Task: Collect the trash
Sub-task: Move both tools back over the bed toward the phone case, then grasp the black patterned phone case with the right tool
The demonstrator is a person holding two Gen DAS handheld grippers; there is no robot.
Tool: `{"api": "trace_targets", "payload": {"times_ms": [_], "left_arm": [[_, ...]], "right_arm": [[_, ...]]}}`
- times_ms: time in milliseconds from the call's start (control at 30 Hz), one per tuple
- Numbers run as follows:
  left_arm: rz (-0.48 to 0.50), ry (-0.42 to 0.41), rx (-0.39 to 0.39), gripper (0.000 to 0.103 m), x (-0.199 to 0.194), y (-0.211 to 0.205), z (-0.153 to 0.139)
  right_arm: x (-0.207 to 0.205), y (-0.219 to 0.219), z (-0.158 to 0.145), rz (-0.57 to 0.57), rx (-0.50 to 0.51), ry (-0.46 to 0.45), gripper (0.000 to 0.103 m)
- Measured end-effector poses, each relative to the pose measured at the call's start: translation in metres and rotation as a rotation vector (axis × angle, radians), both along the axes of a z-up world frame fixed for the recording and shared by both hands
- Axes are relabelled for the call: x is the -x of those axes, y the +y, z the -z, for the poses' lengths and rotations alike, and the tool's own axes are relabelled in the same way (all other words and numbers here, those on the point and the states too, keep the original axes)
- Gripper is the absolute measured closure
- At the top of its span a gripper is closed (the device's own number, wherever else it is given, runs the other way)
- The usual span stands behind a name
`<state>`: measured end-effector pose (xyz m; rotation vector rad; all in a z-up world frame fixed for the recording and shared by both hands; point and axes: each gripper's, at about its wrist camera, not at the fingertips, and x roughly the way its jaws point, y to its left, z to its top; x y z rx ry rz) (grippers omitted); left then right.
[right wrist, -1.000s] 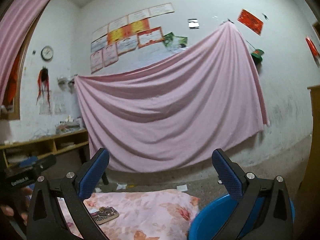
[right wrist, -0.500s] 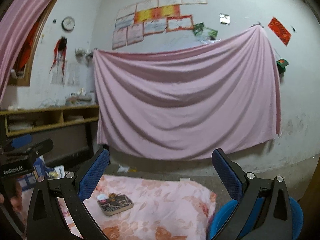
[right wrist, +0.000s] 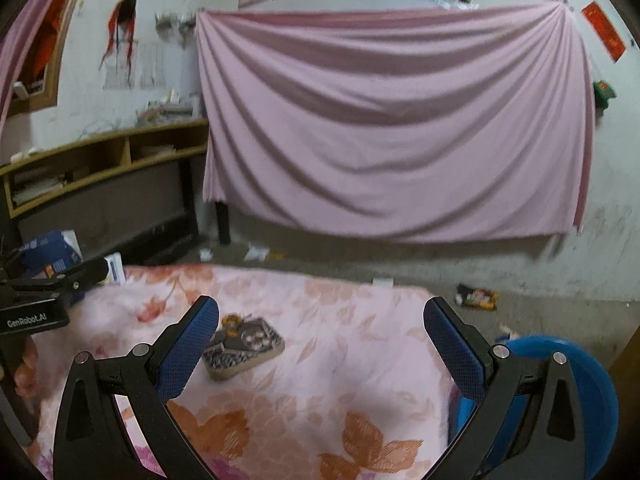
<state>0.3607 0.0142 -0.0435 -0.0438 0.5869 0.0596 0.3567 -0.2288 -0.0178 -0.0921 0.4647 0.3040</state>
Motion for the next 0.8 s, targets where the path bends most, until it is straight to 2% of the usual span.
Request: {"api": "trace_targets", "payload": {"times_ms": [167,267,467,633,733,800], "left_arm": [[-0.022,0.097,0.061,0.004,-0.012,0.014,0.013],[-0.045,0.153,0.091,0.004,-0.017,0.022,0.018],[-0.039,0.202,0.109,0.004,-0.022,0.021,0.024],[-0.024,0.223,0.129,0.004,-0.022,0.023,0.026],[-0.022,0.251,0.129,0.004,-0.025,0.023,0.029],[-0.022,0.26,0.127,0.004,-0.026,0.023,0.03]], "right_arm": [[-0.01,0.014,0.01,-0.039,0.06,0.09,0.0],[-0.025,0.023,0.019,-0.039,0.077,0.175,0.0],[-0.059,0.025,0.037,-0.009,-0.049,0.374,0.0],[-0.074,0.034,0.041,0.0,-0.043,0.433,0.0],[-0.091,0.035,0.045,-0.019,-0.079,0.517,0.0],[-0.102,0.039,0.047,-0.038,-0.069,0.569,0.0]]}}
